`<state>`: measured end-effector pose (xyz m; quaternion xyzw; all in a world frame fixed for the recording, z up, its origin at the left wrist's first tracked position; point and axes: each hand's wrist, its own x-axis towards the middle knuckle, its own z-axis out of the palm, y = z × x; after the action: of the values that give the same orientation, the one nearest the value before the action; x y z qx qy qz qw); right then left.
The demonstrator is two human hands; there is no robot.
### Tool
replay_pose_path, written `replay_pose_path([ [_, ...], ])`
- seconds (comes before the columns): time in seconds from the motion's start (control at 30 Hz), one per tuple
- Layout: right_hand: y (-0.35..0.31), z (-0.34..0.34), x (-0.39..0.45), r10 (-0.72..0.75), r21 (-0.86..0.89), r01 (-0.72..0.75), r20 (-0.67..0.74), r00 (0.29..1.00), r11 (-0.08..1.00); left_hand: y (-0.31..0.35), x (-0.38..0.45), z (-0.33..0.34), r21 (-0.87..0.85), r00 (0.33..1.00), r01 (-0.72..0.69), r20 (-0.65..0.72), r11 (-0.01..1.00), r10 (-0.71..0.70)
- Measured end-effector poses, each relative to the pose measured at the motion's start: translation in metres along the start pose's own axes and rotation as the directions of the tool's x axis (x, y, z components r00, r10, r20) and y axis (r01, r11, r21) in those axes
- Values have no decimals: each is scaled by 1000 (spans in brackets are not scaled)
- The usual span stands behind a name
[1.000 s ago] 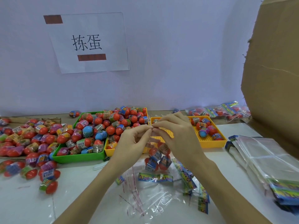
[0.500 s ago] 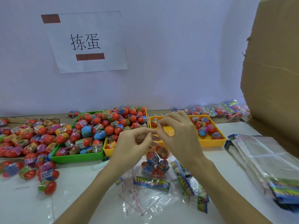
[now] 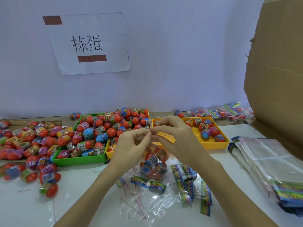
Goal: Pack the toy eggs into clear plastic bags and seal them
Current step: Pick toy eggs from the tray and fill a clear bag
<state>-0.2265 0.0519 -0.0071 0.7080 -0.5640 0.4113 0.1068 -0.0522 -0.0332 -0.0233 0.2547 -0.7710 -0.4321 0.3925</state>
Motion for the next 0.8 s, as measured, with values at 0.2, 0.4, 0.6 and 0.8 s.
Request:
replay_pose_path([
  [0.2,-1,3,0,-29,-70,24,-65,997,997,1,-2,1,67,998,-42,59,997,38],
  [0.4,-6,1,1,-55,-72,52,-39,998,996,8,-3,1,-18,999,-30,36,999,31],
  [0.6,-3,1,1,-30,-58,30,-13,999,998,8,-1,-2,8,997,-3,79,1000,2],
  [0.8,-3,3,0,-52,-78,48,-54,997,996,9,-1,-1,16,997,-4,76,1000,2],
])
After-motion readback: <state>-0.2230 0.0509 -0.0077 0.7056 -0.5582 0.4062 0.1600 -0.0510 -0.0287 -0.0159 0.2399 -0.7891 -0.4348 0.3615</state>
